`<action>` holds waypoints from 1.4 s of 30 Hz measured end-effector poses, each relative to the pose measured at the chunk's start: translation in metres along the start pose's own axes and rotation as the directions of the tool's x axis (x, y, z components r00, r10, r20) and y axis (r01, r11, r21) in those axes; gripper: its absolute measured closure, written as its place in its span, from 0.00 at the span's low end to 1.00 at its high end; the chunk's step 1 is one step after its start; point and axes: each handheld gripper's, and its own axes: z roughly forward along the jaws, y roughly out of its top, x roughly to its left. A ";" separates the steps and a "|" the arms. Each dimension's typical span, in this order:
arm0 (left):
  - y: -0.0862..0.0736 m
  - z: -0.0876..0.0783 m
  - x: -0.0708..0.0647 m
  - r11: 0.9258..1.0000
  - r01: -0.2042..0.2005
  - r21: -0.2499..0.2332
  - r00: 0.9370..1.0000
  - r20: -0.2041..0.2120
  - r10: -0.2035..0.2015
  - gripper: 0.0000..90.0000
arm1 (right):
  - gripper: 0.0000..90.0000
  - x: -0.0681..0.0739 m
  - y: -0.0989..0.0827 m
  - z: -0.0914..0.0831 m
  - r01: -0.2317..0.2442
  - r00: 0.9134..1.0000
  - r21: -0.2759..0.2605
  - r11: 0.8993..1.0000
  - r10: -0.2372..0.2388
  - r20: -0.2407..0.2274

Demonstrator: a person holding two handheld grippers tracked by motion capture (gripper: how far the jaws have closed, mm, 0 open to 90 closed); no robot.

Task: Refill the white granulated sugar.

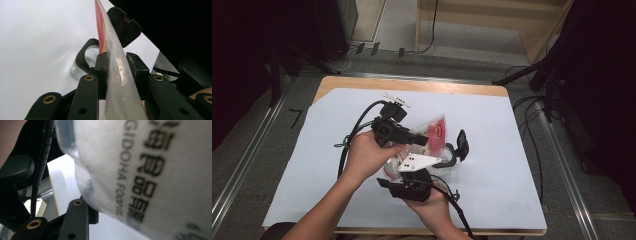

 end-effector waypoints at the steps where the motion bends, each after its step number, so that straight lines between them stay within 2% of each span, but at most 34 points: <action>1: 0.000 0.000 0.000 1.000 -0.003 -0.001 1.000 -0.001 0.003 0.81 | 0.69 0.000 0.000 0.000 0.007 1.000 0.000 1.000 -0.007 -0.003; 3: 0.000 0.000 -0.001 1.000 0.001 -0.004 1.000 0.004 -0.001 0.81 | 0.70 0.001 0.000 0.000 0.015 1.000 0.001 1.000 -0.015 -0.003; 8: -0.001 0.000 -0.001 1.000 -0.020 -0.010 1.000 -0.009 0.020 0.81 | 0.71 0.000 0.000 0.000 0.013 1.000 0.009 1.000 -0.013 0.001; 16: 0.000 -0.001 -0.001 1.000 -0.008 -0.015 1.000 -0.012 0.008 0.82 | 0.70 0.000 0.000 0.000 0.023 1.000 0.011 1.000 -0.023 -0.004; 22: 0.002 -0.002 -0.002 1.000 -0.010 -0.008 1.000 -0.013 0.010 0.82 | 0.70 0.000 0.002 0.000 0.013 1.000 0.008 1.000 -0.013 -0.015; 32: 0.001 -0.002 -0.002 1.000 -0.016 -0.008 1.000 -0.017 0.016 0.82 | 0.70 0.000 0.002 0.001 0.024 1.000 0.010 1.000 -0.024 -0.013; 42: 0.001 -0.002 0.000 1.000 -0.010 -0.016 1.000 -0.004 0.010 0.82 | 0.70 0.001 0.002 0.002 0.023 1.000 0.008 1.000 -0.022 -0.006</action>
